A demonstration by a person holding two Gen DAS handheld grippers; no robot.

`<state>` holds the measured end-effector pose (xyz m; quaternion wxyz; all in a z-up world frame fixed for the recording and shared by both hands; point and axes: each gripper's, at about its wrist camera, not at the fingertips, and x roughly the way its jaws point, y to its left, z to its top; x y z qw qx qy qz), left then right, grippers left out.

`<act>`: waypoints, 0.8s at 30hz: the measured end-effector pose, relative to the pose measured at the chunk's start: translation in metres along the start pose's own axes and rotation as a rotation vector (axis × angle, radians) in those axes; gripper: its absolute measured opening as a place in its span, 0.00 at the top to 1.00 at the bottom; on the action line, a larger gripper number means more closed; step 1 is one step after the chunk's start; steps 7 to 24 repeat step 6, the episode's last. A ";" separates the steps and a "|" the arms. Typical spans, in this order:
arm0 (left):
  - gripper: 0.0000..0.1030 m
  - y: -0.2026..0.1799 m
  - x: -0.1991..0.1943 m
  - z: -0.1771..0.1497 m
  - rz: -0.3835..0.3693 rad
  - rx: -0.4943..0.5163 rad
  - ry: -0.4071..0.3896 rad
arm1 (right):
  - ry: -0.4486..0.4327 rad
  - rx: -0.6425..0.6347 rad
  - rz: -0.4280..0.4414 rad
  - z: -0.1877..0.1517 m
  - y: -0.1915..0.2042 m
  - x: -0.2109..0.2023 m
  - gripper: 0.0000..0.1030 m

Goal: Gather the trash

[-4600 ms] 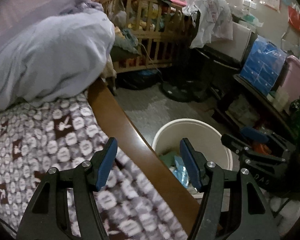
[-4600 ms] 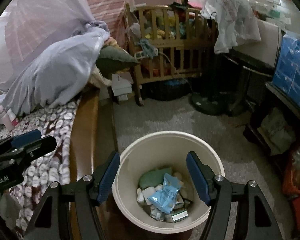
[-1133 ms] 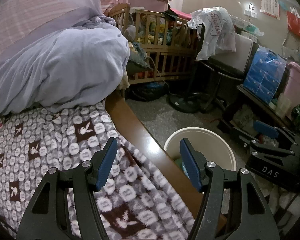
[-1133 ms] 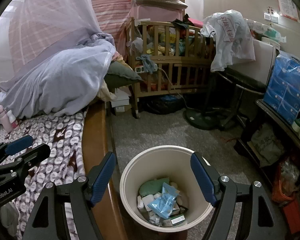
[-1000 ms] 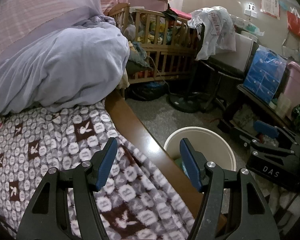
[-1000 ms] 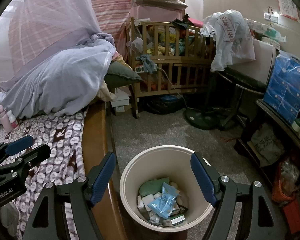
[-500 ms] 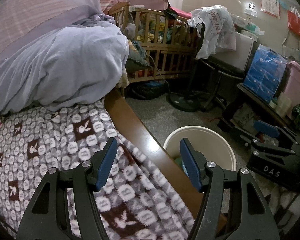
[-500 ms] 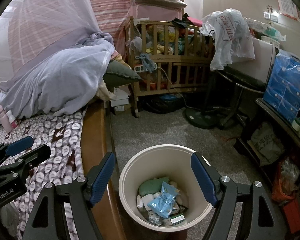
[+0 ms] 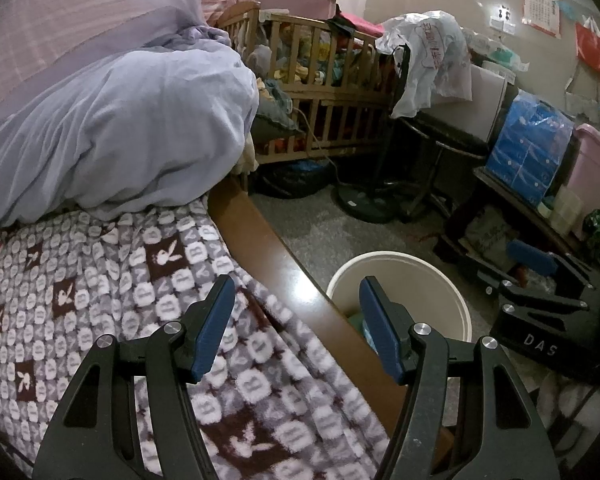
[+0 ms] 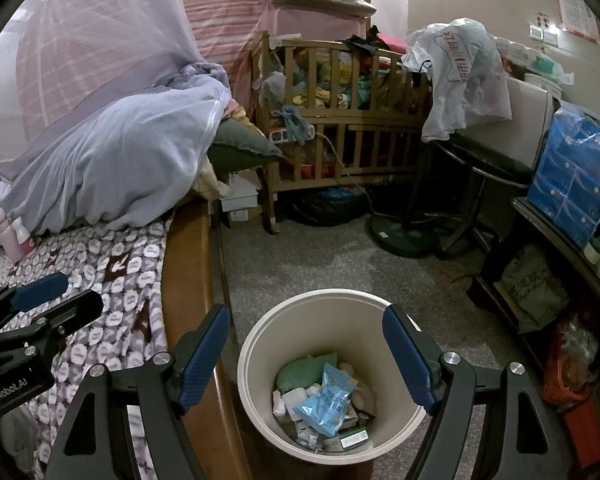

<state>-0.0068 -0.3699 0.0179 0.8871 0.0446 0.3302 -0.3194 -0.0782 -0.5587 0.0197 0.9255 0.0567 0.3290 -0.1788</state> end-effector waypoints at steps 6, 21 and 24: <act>0.38 0.022 -0.007 -0.001 0.022 -0.028 0.004 | 0.004 -0.022 0.015 0.000 0.007 -0.001 0.25; 0.38 0.022 -0.007 -0.001 0.022 -0.028 0.004 | 0.004 -0.022 0.015 0.000 0.007 -0.001 0.25; 0.38 0.022 -0.007 -0.001 0.022 -0.028 0.004 | 0.004 -0.022 0.015 0.000 0.007 -0.001 0.25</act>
